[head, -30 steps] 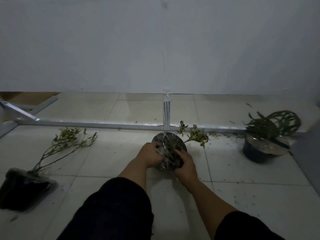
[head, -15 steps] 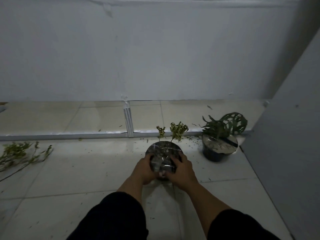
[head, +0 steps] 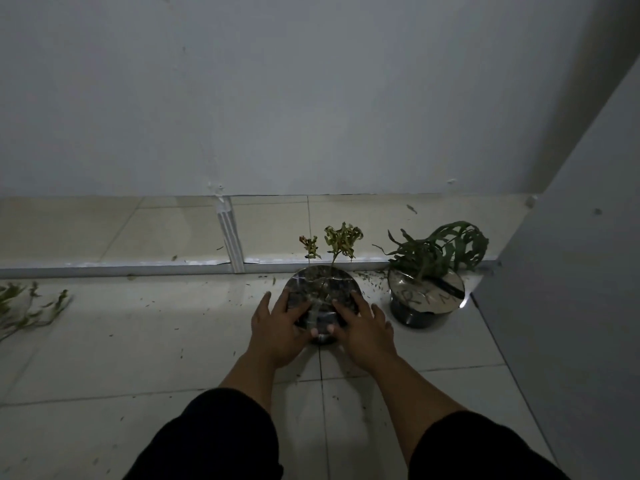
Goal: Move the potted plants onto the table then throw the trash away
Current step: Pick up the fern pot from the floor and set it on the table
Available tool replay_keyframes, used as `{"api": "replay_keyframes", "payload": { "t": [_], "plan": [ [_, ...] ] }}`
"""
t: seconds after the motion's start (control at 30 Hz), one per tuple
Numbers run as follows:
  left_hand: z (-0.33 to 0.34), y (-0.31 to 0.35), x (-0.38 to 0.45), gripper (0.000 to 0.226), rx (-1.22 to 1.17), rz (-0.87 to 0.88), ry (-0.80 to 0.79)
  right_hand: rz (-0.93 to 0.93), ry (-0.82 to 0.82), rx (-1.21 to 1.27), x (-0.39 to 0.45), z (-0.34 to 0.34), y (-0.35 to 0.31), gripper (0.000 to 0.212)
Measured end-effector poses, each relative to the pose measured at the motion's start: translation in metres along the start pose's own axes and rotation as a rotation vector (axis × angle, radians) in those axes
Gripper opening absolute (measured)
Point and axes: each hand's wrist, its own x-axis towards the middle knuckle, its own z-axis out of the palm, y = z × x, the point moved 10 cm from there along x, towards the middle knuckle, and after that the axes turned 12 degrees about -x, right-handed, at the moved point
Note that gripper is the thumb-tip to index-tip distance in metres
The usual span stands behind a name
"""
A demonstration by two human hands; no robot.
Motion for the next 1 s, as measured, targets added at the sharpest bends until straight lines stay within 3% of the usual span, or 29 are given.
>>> {"api": "replay_keyframes", "payload": {
  "t": [0.17,0.47,0.7,1.0],
  "plan": [
    [0.004,0.006,0.014,0.066,-0.026,-0.038,0.062,-0.006,-0.006,0.044,0.017,-0.004,0.013,0.053],
    [0.008,0.000,0.026,0.065,-0.078,-0.119,0.038,-0.016,-0.048,0.103,0.025,0.001,0.008,0.049],
    [0.007,0.007,0.012,0.057,-0.028,-0.123,0.028,0.008,-0.053,-0.016,0.024,-0.002,0.005,0.050],
    [-0.015,-0.001,-0.020,0.046,-0.033,-0.086,-0.024,0.071,0.178,-0.113,-0.003,-0.024,-0.016,0.041]
  ]
}}
